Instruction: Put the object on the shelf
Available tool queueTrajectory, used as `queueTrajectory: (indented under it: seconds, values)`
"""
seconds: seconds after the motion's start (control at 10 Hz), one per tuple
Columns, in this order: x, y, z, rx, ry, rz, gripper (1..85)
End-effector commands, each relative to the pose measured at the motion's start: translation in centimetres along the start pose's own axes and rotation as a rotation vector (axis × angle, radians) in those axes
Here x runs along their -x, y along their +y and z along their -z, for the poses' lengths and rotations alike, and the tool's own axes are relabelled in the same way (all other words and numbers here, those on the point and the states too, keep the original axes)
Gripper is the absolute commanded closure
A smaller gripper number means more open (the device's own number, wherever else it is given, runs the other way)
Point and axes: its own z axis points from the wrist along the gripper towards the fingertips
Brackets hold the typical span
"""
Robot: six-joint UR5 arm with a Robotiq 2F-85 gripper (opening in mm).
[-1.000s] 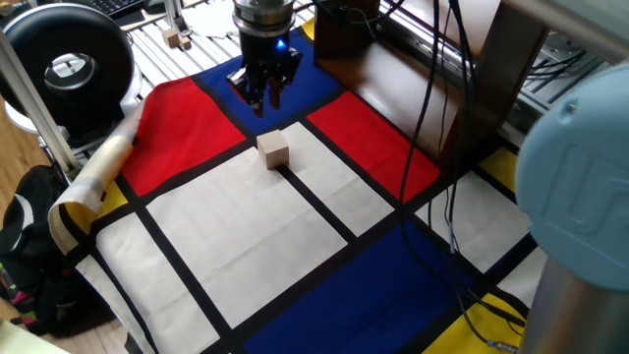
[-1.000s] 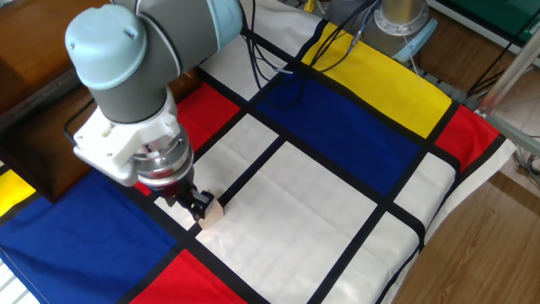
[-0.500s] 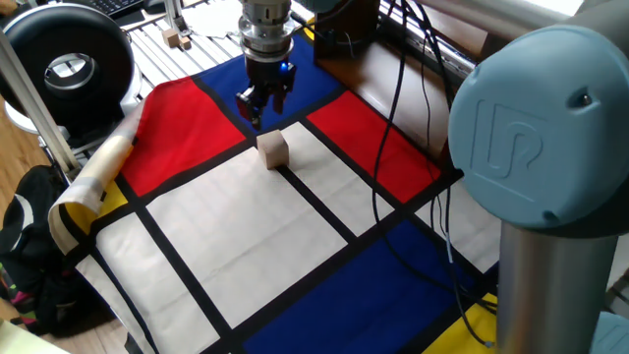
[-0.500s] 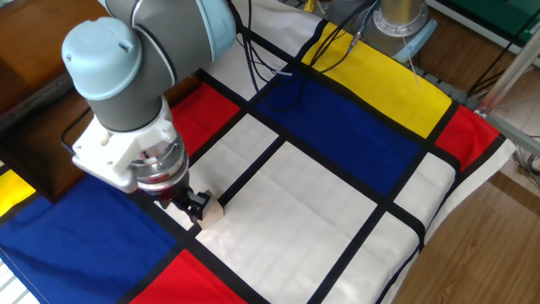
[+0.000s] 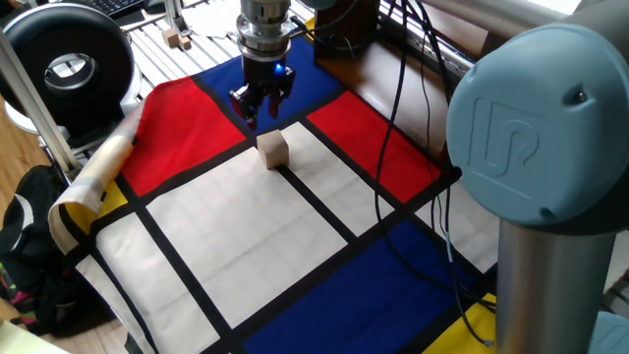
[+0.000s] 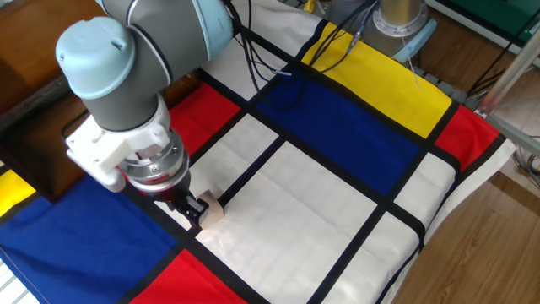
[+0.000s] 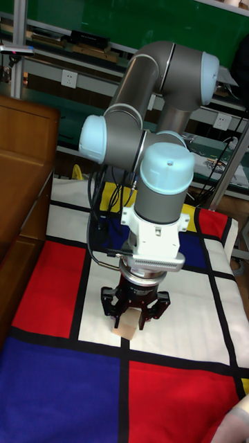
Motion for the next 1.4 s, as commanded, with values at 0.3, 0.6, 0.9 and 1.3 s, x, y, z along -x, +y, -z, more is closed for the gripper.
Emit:
queueTrajectory:
  seconds: [0.3,0.6,0.9,1.3]
  values:
    - [-0.2,-1.1,-0.5,-0.011,0.022,-0.164,26.3]
    - [-0.4,-1.5,-0.6,-0.007,0.029,-0.179,26.3]
    - [-0.2,-0.6,-1.7,-0.022,0.003,-0.134,23.0]
    - [-0.8,1.7,-1.5,-0.028,0.001,-0.154,23.0]
